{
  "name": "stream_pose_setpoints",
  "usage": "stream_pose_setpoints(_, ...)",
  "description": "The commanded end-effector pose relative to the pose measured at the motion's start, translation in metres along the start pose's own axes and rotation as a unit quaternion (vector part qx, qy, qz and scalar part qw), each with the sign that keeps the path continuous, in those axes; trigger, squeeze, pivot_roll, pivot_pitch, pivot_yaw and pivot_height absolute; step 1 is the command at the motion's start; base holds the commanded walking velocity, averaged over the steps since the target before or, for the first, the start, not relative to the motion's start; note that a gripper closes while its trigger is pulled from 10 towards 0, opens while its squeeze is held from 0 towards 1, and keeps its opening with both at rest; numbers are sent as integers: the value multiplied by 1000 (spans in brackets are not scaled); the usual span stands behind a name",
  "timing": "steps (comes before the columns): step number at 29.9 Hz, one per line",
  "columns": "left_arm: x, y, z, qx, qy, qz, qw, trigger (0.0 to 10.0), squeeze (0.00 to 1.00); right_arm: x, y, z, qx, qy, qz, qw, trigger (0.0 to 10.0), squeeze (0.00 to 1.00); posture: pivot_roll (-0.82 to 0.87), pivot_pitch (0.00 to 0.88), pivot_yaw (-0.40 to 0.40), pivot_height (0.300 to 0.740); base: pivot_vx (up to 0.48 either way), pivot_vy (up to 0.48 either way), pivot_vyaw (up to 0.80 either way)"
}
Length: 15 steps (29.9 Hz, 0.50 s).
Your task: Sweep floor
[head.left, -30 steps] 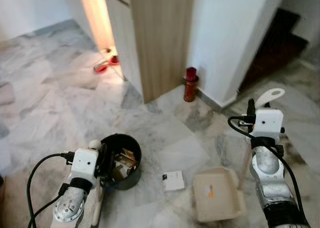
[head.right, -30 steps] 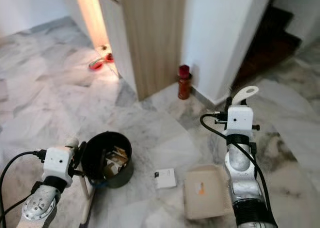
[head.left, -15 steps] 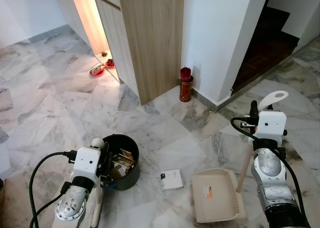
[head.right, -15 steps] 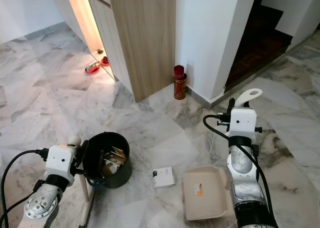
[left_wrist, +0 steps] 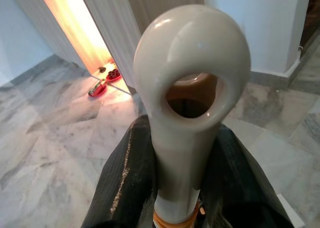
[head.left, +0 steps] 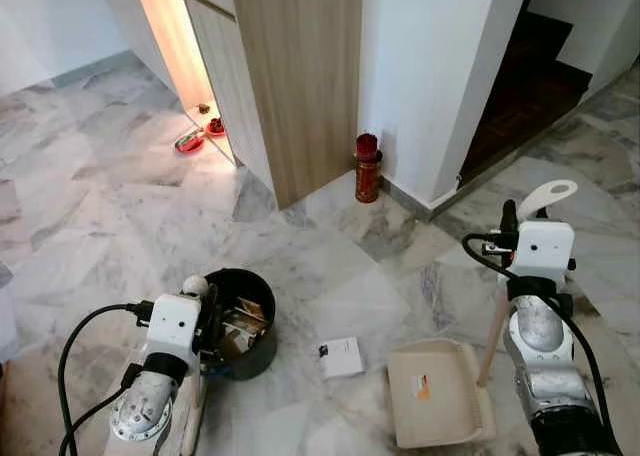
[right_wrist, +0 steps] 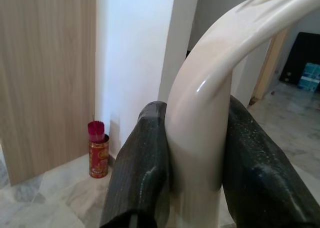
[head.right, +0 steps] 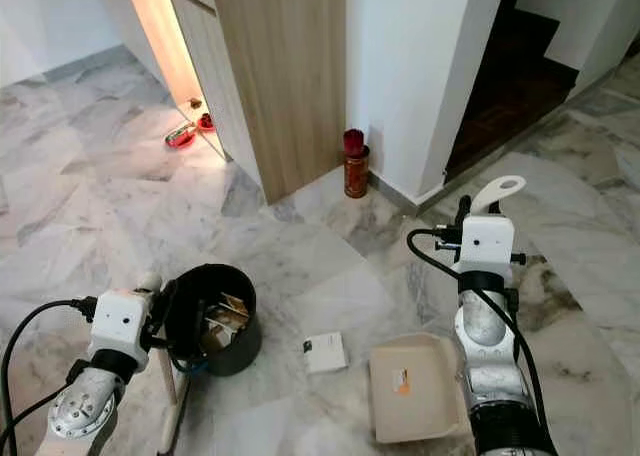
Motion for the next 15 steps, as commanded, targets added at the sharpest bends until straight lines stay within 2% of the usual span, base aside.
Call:
stream_pose_setpoints(1, -1, 2, 5, 4, -16, 2, 1000, 10000, 0, 4, -1, 9, 2, -18, -2, 1000, 10000, 0, 65, 90, 83, 740, -285, 0, 0)
stream_pose_setpoints(10, 0, 2, 6, 5, -17, 3, 1000, 10000, 0, 4, -2, 9, 1, -18, -2, 1000, 10000, 0, 68, 96, 83, 740, -319, 0, 0)
stream_pose_setpoints(15, 0, 2, 6, 7, -16, 5, 1000, 10000, 0, 4, -2, 9, 1, -18, -2, 1000, 10000, 0, 65, 97, 81, 740, 0, 0, 0)
Point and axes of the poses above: a point about 5 cm out from each wrist's last joint towards the gripper, its own x axis pointing out of the wrist towards the gripper, its own z axis along the axis of the wrist's last joint, y = z × x, the point moved 2 cm from there along x, pointing out of the wrist towards the gripper, and after that the axes turned 1 degree about x, right-handed, at the moved point
